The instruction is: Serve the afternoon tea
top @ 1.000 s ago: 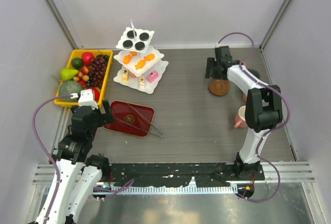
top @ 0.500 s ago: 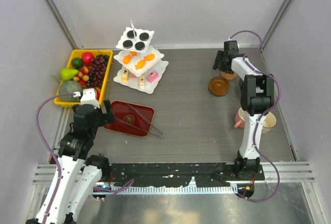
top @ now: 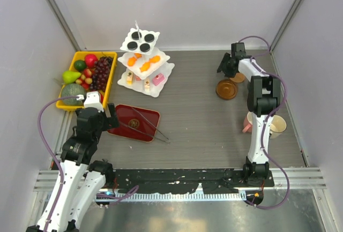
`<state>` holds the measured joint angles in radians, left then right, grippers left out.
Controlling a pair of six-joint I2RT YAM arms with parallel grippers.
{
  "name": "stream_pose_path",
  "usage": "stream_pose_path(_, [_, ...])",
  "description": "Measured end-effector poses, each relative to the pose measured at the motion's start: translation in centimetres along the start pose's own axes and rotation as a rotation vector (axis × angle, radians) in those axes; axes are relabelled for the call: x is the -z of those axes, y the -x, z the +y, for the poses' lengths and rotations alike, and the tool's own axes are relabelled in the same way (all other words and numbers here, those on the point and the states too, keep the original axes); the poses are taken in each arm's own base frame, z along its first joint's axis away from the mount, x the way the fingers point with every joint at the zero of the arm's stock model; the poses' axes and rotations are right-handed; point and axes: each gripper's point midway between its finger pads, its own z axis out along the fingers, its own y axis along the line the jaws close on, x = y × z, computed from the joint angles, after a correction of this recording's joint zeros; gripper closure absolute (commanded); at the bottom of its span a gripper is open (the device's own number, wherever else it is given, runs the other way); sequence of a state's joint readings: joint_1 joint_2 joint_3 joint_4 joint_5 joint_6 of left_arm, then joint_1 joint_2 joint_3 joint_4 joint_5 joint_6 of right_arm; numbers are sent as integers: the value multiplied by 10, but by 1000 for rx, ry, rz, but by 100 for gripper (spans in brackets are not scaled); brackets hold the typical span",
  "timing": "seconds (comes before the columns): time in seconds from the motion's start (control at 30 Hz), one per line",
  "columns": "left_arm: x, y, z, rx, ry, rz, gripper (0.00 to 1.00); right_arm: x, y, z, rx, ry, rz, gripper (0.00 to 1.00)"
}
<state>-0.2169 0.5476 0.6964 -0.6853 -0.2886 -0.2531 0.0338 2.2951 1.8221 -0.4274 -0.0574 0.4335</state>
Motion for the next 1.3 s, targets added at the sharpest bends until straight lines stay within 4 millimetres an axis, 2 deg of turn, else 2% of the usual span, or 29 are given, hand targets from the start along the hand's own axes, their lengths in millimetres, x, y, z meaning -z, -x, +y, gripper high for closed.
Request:
stream_pose_path(0.23, [0, 0, 0, 0, 0, -1, 2, -3, -16, 31, 33, 63, 18, 44])
stream_pose_path(0.33, [0, 0, 0, 0, 0, -1, 2, -1, -18, 34, 58, 42, -1, 43])
stream_pose_path(0.43, [0, 0, 0, 0, 0, -1, 2, 3, -12, 24, 78, -30, -39, 43])
stream_pose_path(0.6, [0, 0, 0, 0, 0, 0, 2, 14, 15, -5, 59, -166, -136, 42])
stream_pose_path(0.7, [0, 0, 0, 0, 0, -1, 2, 19, 25, -21, 34, -216, -150, 42])
stream_pose_path(0.9, [0, 0, 0, 0, 0, 0, 2, 19, 40, -34, -32, -243, -147, 44])
stream_pose_path(1.07, [0, 0, 0, 0, -1, 0, 2, 2, 24, -39, -68, -236, -89, 45])
stream_pose_path(1.3, [0, 0, 0, 0, -1, -1, 3, 1, 19, -26, -84, -173, -55, 48])
